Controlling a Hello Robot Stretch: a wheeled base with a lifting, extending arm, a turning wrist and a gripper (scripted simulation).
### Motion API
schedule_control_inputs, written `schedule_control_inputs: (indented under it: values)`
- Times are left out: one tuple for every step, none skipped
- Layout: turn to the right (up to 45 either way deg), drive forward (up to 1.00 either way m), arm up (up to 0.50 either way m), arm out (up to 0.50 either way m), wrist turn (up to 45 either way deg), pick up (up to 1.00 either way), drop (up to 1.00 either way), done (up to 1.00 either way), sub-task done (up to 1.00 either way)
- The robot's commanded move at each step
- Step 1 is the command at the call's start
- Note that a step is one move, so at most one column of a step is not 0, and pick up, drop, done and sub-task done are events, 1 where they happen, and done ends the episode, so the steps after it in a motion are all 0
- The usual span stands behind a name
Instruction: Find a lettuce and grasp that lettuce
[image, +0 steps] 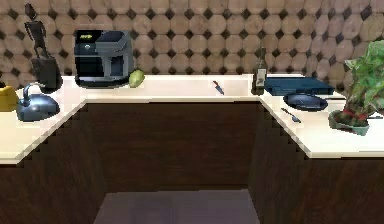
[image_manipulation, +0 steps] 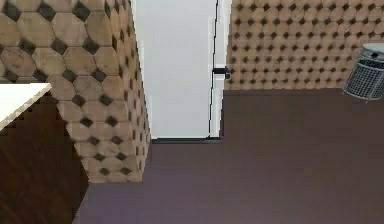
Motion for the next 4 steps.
schedule_control_inputs:
  values:
    - [-3.0, 0.00, 0.00, 0.00, 0.0, 0.00, 0.00, 0.00, 0.00]
    - [0.0, 0.70, 0.00, 0.00, 0.0, 0.00, 0.00, 0.00, 0.00]
    - [-45.0, 0.00, 0.00, 0.00, 0.0, 0.00, 0.00, 0.00, 0.00]
    - [-45.0, 0.00, 0.00, 0.00, 0.0, 0.00, 0.00, 0.00, 0.00]
